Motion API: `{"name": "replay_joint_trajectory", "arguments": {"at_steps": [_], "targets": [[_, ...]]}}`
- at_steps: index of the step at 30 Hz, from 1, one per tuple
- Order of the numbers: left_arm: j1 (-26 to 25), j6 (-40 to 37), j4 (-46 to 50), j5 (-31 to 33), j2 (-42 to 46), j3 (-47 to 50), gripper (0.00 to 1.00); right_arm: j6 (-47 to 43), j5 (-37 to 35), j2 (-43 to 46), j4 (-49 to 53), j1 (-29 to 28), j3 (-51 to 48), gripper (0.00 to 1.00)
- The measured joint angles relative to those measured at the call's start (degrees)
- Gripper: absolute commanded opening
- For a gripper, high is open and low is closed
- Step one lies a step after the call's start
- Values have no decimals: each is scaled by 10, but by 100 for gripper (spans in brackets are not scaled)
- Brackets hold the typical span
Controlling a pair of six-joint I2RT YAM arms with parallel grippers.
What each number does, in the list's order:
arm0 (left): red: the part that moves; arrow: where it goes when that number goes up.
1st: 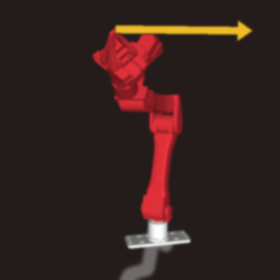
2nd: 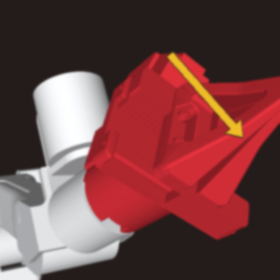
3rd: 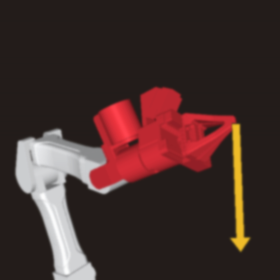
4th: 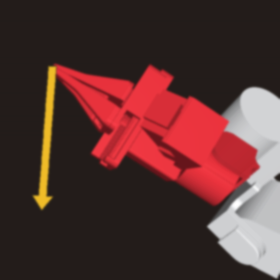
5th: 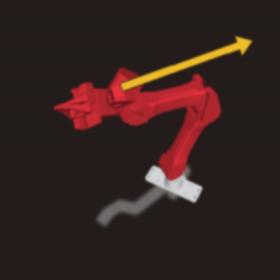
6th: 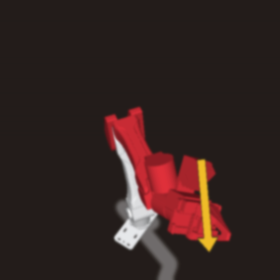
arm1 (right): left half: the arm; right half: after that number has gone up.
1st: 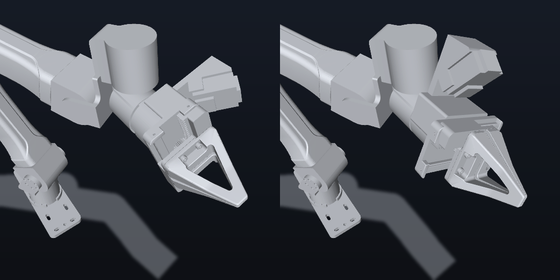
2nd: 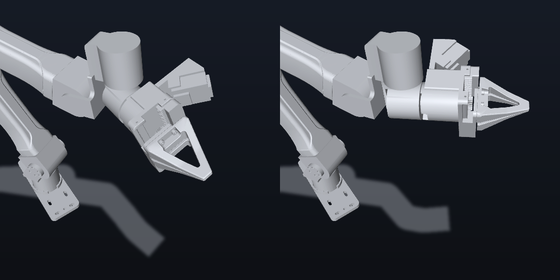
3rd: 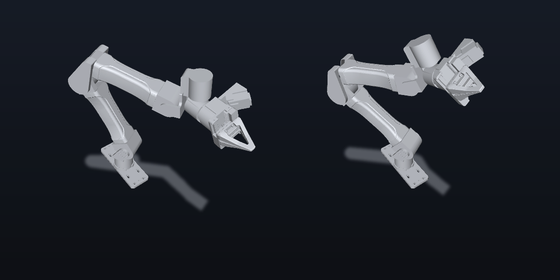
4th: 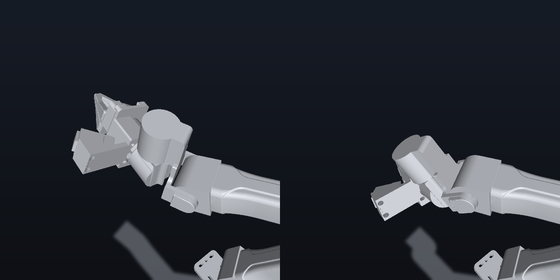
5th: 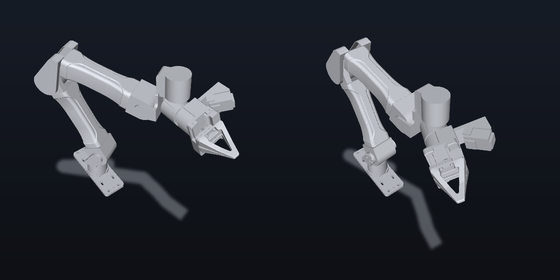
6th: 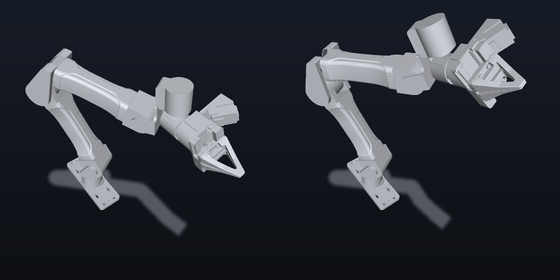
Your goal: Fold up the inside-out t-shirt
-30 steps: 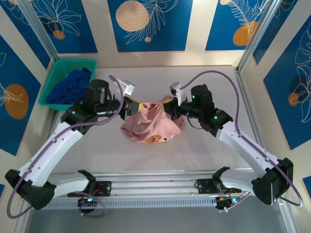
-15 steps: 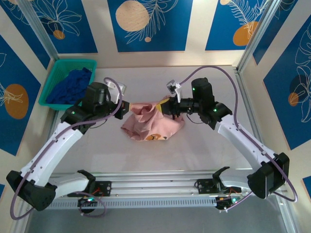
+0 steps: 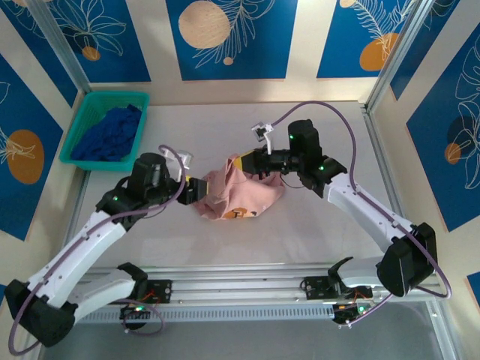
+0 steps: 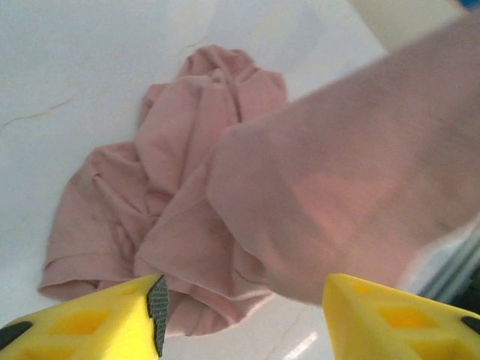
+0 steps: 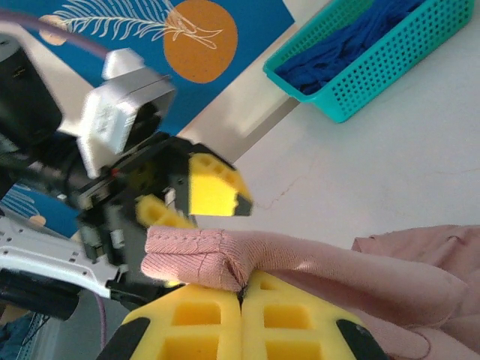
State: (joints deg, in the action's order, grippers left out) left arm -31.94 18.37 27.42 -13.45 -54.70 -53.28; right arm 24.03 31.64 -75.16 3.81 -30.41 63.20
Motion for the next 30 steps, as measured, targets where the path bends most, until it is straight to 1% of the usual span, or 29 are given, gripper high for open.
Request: {"name": "replay_joint_trajectory", "arguments": {"at_steps": [3,5,8,11,14,16,18,25,30], "targets": [[-27,-7,-20,-11,16,12,71,8,-8,-3,0,0,0,0],[-58,-17,-30,-6,10,11,74,11,-12,-5,0,0,0,0],[-97,-36,-27,25,-25,-4,79,16,-15,-8,0,0,0,0],[-116,-53,-25,71,-77,-33,78,19,-15,-9,0,0,0,0],[-118,-59,-26,133,-109,-48,68,19,-15,-9,1,0,0,0],[-114,-63,-25,168,-112,-48,61,19,-17,-8,1,0,0,0],[-106,-65,-27,183,-109,-48,57,17,-19,-7,5,0,0,0],[-61,-60,-30,184,-109,-48,42,10,-23,0,12,1,0,0],[-29,-50,-31,147,-126,-48,33,8,-21,7,6,0,0,0]]}}
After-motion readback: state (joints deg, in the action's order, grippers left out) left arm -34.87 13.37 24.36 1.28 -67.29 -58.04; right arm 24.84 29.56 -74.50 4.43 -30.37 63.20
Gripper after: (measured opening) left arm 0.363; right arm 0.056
